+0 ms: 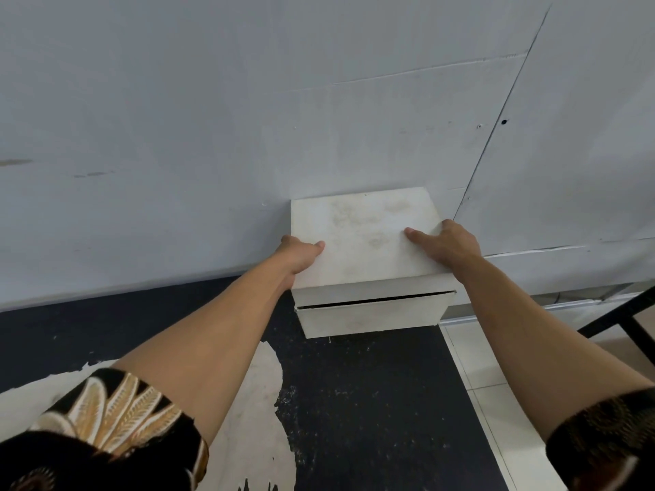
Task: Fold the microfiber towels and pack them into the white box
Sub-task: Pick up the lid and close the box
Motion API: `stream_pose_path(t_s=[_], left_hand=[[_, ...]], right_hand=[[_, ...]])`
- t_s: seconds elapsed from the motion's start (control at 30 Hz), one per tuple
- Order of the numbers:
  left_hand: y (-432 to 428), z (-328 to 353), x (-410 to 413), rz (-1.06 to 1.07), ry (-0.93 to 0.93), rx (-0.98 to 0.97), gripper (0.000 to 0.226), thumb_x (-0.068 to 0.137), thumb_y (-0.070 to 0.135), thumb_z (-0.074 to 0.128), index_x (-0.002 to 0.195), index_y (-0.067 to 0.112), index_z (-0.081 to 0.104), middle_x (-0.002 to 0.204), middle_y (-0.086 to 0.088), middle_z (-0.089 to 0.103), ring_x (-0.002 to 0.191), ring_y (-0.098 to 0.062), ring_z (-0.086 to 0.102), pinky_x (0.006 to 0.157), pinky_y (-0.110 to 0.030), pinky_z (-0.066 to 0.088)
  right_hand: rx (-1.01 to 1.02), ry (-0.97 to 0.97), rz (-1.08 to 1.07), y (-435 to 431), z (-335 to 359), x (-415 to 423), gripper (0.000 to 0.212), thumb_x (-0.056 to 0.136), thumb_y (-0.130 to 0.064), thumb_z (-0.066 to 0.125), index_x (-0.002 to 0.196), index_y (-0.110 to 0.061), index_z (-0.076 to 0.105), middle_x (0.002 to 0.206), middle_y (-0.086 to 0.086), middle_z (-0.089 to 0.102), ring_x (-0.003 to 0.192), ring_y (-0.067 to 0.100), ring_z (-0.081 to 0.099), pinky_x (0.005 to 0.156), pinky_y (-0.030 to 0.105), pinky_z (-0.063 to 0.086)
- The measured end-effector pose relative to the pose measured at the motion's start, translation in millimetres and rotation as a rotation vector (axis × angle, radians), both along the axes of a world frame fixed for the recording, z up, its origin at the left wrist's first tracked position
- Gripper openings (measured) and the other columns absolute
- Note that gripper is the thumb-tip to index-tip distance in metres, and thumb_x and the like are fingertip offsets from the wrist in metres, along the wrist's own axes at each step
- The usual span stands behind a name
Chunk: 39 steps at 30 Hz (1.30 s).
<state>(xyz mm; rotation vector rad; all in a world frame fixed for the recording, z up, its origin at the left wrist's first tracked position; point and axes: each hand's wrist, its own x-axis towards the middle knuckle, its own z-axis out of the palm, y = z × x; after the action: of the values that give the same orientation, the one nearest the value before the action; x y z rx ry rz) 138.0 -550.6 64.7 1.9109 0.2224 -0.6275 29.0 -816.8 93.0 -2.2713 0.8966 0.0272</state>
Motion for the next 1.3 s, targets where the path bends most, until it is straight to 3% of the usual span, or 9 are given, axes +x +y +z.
stream_pose_path(t_s=[0.4,0.5,0.6,0.77,0.87,1.13,1.3], left_hand=[[0,-8,-2,-0.022,-0.021,0.107,0.101,0.052,0.061,0.070,0.136,0.010,0.046,0.131,-0.008,0.058,0.118,-0.030,0.057,0.096,-0.047,0.052],[-1,-6,-6,-0.038,-0.026,0.156,0.091,0.066,0.057,0.072,0.137,0.007,0.047,0.133,-0.010,0.057,0.119,-0.031,0.056,0.099,-0.045,0.050],[-1,-3,-7,-0.048,0.002,0.158,0.090,0.065,0.056,0.072,0.136,0.006,0.049,0.132,-0.011,0.058,0.116,-0.031,0.058,0.099,-0.045,0.050],[0,-7,0,-0.068,-0.001,0.161,0.070,0.078,0.045,0.075,0.131,0.005,0.054,0.125,-0.012,0.063,0.109,-0.031,0.062,0.097,-0.044,0.052],[0,-10,-2,-0.081,-0.031,0.202,0.060,0.084,0.041,0.073,0.128,0.005,0.056,0.123,-0.011,0.064,0.109,-0.030,0.062,0.098,-0.042,0.052],[-10,-4,-9,-0.270,-0.140,0.600,0.069,0.095,0.055,0.051,0.138,0.002,0.046,0.140,-0.014,0.052,0.129,-0.032,0.046,0.109,-0.039,0.037],[-17,0,-13,-0.286,-0.122,0.741,0.079,0.095,0.062,0.046,0.144,0.001,0.038,0.141,-0.017,0.044,0.133,-0.032,0.031,0.100,-0.039,0.041]], right_hand=[[-0.038,-0.018,-0.027,4,-4,-2,0.077,0.083,-0.067,0.059,0.129,-0.006,0.046,0.124,0.012,0.058,0.114,0.034,0.055,0.080,0.035,0.040],[-0.035,-0.001,-0.030,6,-6,-1,0.077,0.083,-0.067,0.059,0.129,-0.006,0.045,0.123,0.012,0.059,0.115,0.034,0.054,0.079,0.036,0.040],[-0.024,0.031,-0.037,9,-8,2,0.081,0.082,-0.070,0.057,0.131,-0.007,0.043,0.126,0.013,0.058,0.118,0.035,0.054,0.083,0.038,0.041],[-0.025,0.065,-0.083,9,-15,4,0.089,0.076,-0.077,0.055,0.132,-0.009,0.044,0.129,0.016,0.053,0.121,0.038,0.051,0.096,0.045,0.045],[-0.058,0.071,-0.095,13,-20,3,0.089,0.079,-0.076,0.054,0.134,-0.007,0.043,0.132,0.017,0.049,0.125,0.038,0.045,0.099,0.045,0.040],[-0.191,0.041,-0.109,25,-29,0,0.080,0.084,-0.072,0.052,0.131,-0.009,0.043,0.129,0.016,0.047,0.122,0.037,0.042,0.096,0.045,0.039],[-0.234,0.042,-0.102,25,-32,-1,0.077,0.084,-0.073,0.050,0.129,-0.011,0.044,0.127,0.016,0.047,0.119,0.036,0.043,0.095,0.044,0.039]])
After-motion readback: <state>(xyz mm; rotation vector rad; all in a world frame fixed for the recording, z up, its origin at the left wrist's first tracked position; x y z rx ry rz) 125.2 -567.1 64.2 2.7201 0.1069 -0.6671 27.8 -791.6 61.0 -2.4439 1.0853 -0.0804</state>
